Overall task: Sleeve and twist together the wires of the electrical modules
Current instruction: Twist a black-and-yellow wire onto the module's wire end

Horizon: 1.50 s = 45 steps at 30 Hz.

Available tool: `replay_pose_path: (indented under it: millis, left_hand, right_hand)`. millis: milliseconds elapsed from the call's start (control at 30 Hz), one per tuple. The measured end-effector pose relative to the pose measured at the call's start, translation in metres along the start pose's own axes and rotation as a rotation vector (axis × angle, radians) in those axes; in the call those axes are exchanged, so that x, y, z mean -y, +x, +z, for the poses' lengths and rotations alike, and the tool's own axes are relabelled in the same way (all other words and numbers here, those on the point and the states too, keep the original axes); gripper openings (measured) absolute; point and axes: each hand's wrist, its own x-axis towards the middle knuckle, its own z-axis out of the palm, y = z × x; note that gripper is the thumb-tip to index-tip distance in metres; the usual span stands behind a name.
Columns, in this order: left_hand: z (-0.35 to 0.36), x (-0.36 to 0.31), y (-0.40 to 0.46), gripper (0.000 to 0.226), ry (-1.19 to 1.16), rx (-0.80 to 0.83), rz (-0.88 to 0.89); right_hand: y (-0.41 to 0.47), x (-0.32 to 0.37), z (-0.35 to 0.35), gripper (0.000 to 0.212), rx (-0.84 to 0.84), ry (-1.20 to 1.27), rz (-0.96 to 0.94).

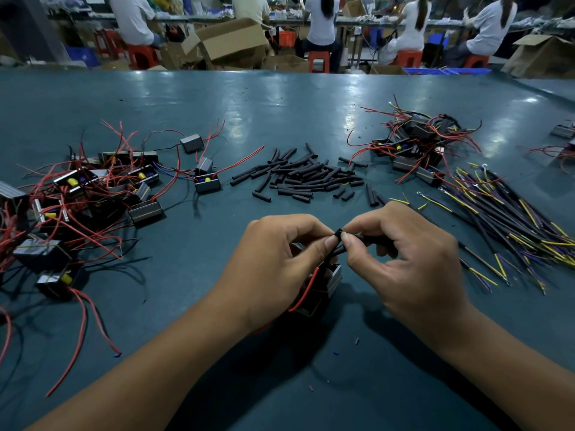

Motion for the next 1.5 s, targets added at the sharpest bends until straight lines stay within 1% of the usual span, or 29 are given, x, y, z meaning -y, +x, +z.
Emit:
replay_pose_path:
  millis: [133,233,333,500,633,667,733,833,900,1033,1133,1267,1367,1433,1500]
  left_hand:
    - [-0.002,0.001,0.0,0.008,0.025,-0.003,0.014]
    - [-0.004,0.0,0.001,0.006,0.065,0.003,0.016]
    - [-0.006,0.0,0.002,0.003,0.067,0.022,0.022]
    - [-0.008,0.0,0.002,0.01,0.222,0.006,0.105]
    - [-0.006,0.002,0.002,0.007,0.338,0.019,0.219]
    - [-0.006,0.002,0.002,0.01,0.389,0.007,0.251]
    - [-0.007,0.004,0.003,0.014,0.443,-0.025,0.28]
    - [-0.009,0.007,0.004,0.007,0.382,-0.023,0.251]
    - [-0.009,0.008,0.004,0.009,0.363,-0.009,0.227]
    - [-0.01,0.008,0.005,0.012,0.339,-0.029,0.229]
    - [-0.011,0.007,0.005,0.012,0.337,-0.04,0.225]
    - [-0.009,0.007,0.005,0.009,0.325,-0.015,0.212]
    - [-0.011,0.007,0.005,0.007,0.285,-0.002,0.181]
    - [-0.012,0.007,0.005,0.006,0.256,0.011,0.146]
    - [-0.011,0.008,0.005,0.006,0.253,0.016,0.12]
  right_hand:
    - [0.002,-0.002,-0.001,0.005,0.041,-0.025,-0.042]
    - [0.006,-0.006,-0.007,0.006,0.13,-0.049,-0.085]
    - [0.011,-0.011,-0.013,0.003,0.203,-0.011,-0.071]
    - [0.013,-0.017,-0.016,0.005,0.298,-0.025,-0.167]
    - [0.016,-0.019,-0.018,0.007,0.352,-0.063,-0.254]
    - [0.017,-0.019,-0.017,0.007,0.358,-0.059,-0.251]
    - [0.016,-0.019,-0.016,0.007,0.358,-0.015,-0.18]
    - [0.015,-0.021,-0.019,0.014,0.367,0.129,-0.037]
    - [0.015,-0.023,-0.022,0.015,0.401,0.177,-0.008]
    - [0.016,-0.024,-0.022,0.017,0.446,0.155,-0.047]
    - [0.017,-0.024,-0.021,0.016,0.437,0.162,-0.042]
    - [0.016,-0.022,-0.018,0.016,0.423,0.142,-0.043]
    - [0.016,-0.022,-0.017,0.02,0.405,0.084,0.033]
    - [0.017,-0.025,-0.018,0.025,0.423,0.051,0.103]
    - [0.018,-0.028,-0.022,0.018,0.474,0.047,0.105]
